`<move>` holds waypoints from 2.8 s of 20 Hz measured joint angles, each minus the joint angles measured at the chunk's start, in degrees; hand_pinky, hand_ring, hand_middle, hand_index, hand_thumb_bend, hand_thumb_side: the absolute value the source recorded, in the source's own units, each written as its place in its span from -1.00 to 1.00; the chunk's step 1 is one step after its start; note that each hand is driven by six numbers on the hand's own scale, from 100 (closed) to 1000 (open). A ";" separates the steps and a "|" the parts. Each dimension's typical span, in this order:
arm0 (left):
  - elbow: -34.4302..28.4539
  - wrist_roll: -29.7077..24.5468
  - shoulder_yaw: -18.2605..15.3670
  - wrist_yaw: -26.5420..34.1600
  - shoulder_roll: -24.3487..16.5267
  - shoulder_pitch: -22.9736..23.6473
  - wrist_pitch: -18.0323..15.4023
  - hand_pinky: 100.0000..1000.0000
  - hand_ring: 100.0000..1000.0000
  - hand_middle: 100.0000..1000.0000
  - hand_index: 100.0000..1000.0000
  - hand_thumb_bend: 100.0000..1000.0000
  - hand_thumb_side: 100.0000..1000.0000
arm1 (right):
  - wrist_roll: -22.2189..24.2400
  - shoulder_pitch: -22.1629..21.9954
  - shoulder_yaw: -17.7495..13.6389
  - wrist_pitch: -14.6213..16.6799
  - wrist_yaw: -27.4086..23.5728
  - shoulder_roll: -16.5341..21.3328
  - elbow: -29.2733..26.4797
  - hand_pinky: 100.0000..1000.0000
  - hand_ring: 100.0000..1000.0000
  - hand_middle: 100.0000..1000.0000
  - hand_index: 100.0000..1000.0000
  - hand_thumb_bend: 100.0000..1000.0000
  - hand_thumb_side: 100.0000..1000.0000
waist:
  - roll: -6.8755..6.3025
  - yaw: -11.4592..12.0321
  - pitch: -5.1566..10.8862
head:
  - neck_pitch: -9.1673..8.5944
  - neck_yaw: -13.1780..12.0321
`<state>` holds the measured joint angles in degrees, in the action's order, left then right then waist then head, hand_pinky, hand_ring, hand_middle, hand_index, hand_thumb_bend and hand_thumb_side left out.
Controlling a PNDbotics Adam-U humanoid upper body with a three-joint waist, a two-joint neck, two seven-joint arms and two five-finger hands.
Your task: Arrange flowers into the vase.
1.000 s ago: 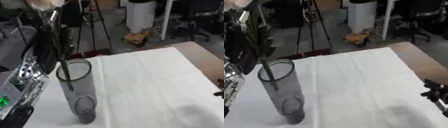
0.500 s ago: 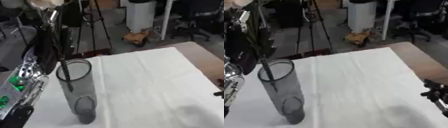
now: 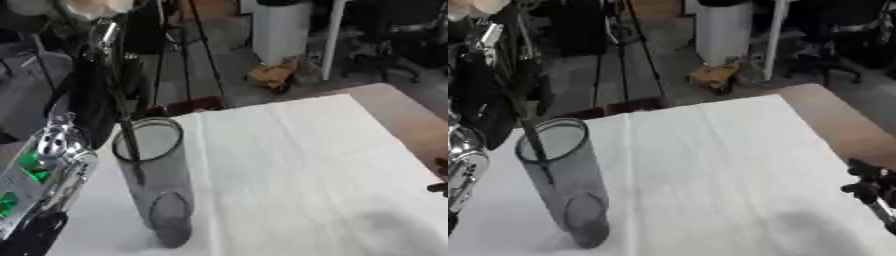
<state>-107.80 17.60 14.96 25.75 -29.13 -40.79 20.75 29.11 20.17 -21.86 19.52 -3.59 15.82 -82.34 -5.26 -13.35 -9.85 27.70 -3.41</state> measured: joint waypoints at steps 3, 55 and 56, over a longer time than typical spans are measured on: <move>-0.01 -0.05 0.00 -0.06 0.00 0.00 0.05 -0.82 -0.51 -1.00 -0.96 -0.27 0.92 | 0.00 0.00 0.00 0.00 0.00 0.00 0.00 0.25 0.93 -0.36 0.36 -0.18 -0.02 | 0.00 0.02 0.00 | 0.00 0.01; 0.04 -10.78 -0.02 -10.73 -1.19 3.10 -4.09 -0.46 -0.10 -0.43 -0.40 -0.24 0.91 | 0.15 -0.05 -0.02 0.12 -0.01 0.01 0.00 0.25 0.93 -0.36 0.35 -0.18 -0.03 | 0.00 0.27 0.00 | 0.43 0.55; 0.04 -11.18 -0.02 -11.17 -1.30 3.18 -4.07 -0.46 -0.09 -0.42 -0.39 -0.24 0.91 | 0.15 -0.05 -0.02 0.12 -0.01 0.01 0.00 0.25 0.93 -0.36 0.35 -0.18 -0.03 | 0.00 0.28 0.00 | 0.45 0.55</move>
<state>-107.76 6.43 14.94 14.57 -30.43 -37.61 16.68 29.26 20.13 -21.88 19.64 -3.59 15.82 -82.34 -5.26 -13.06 -9.85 28.15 -2.86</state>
